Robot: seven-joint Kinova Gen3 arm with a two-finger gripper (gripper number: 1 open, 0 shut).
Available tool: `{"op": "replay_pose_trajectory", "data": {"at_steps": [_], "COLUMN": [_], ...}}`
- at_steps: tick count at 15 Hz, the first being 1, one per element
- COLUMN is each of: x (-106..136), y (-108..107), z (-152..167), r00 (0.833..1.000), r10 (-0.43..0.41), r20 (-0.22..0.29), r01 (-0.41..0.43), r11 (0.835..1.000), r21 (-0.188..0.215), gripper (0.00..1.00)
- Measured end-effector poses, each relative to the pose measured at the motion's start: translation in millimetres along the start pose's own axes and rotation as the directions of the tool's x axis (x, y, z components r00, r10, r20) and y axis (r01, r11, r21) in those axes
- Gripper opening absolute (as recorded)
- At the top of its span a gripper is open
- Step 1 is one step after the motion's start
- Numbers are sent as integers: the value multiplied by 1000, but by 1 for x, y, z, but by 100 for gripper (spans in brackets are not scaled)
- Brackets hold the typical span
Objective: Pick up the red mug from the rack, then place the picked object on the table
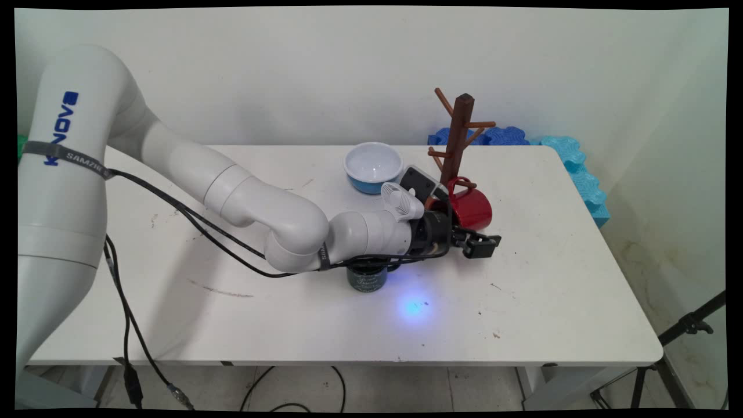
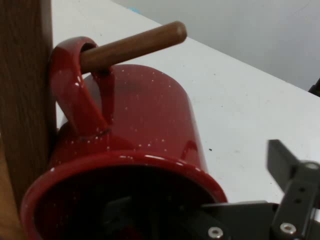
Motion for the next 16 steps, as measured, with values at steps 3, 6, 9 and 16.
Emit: {"op": "replay_pose_trajectory", "data": {"at_steps": [3,6,9,16], "x": [0,1,2,12], "y": [-1,0,1,5], "z": [3,5,3,-1], "r00": [1000,1000,1000,1000], "r10": [0,7,17,24], "r20": [-1,0,-1,-9], "r01": [0,-7,-17,-24], "r11": [1000,1000,1000,1000], "r21": [6,3,-1,-9], "gripper": [0,0,0,0]}}
